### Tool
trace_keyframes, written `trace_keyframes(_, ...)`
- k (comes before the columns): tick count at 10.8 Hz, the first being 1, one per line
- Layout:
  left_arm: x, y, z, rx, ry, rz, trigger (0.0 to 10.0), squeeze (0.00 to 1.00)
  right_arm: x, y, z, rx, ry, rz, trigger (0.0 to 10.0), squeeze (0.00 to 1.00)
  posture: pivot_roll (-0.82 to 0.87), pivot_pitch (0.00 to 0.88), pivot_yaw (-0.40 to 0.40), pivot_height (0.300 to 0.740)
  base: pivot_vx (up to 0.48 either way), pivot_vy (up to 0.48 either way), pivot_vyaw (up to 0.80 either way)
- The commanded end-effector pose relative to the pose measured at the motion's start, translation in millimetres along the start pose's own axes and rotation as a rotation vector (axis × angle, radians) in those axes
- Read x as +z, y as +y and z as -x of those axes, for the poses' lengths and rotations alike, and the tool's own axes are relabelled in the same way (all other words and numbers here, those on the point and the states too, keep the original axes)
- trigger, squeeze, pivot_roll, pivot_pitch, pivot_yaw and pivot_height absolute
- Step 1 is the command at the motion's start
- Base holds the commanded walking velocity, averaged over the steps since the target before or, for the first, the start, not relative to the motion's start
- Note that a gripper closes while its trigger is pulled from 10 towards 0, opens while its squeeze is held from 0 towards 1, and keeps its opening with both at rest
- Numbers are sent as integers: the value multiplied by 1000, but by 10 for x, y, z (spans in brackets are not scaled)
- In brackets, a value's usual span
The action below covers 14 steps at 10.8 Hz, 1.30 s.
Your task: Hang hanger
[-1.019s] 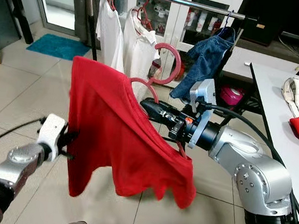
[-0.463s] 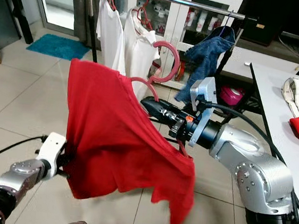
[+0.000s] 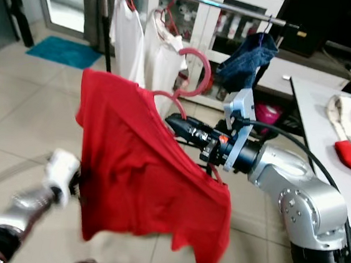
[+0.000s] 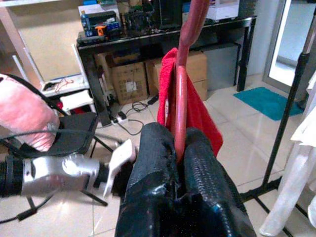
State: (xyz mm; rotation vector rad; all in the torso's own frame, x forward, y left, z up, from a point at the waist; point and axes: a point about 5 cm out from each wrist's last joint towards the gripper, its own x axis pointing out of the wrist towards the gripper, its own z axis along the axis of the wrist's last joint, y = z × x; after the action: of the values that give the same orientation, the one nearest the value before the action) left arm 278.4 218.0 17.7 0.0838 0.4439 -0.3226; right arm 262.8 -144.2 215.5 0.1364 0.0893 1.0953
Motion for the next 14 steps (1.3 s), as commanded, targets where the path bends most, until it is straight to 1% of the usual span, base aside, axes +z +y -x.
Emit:
trace_keyframes(1,218,129,101,-77,-114,-30,10000,1000,48,-16,4,3,3,27,10000,0,-37,0,-85,740,0,0,0)
trace_keyframes(2,290,219,182,-108,-131,-56,10000,1000,40,-23,3,3,4,25,10000,0,-37,0,-85,740,0,0,0)
trace_keyframes(3,405,369,419,-239,-122,-164,10000,1000,14,-53,7,1,15,25,10000,0,-28,0,-78,740,0,0,0)
trace_keyframes(4,437,392,478,-274,-130,-186,10000,1000,5,-60,9,0,22,27,10000,0,-26,0,-74,740,0,0,0)
trace_keyframes(5,502,456,640,-362,-106,-205,10000,1000,-22,-80,22,1,48,39,10000,0,-26,0,-70,740,0,0,0)
trace_keyframes(6,659,564,803,-401,-131,-199,10000,1000,-28,-86,29,10,61,51,10000,0,-23,0,-65,740,0,0,0)
trace_keyframes(7,788,630,880,-407,-162,-201,10000,1000,-16,-83,28,23,59,55,10000,0,-19,0,-66,740,0,0,0)
trace_keyframes(8,1022,733,981,-414,-214,-218,10000,1000,12,-68,23,56,52,61,10000,0,-10,0,-71,740,0,0,0)
trace_keyframes(9,1316,860,1055,-450,-250,-255,10000,1000,46,-13,12,138,51,69,10000,0,-9,0,-69,740,0,0,0)
trace_keyframes(10,1448,877,1073,-513,-231,-281,10000,1000,69,30,6,194,51,79,10000,0,-12,0,-64,740,0,0,0)
trace_keyframes(12,1544,874,1086,-551,-220,-306,10000,1000,105,74,0,243,40,84,10000,0,-17,0,-59,740,0,0,0)
trace_keyframes(13,1582,881,1081,-571,-213,-330,10000,173,126,128,3,293,34,81,10000,0,-17,0,-59,740,0,0,0)
trace_keyframes(14,1573,890,1046,-608,-183,-335,10000,0,141,180,10,345,32,79,10000,0,-17,0,-59,740,0,0,0)
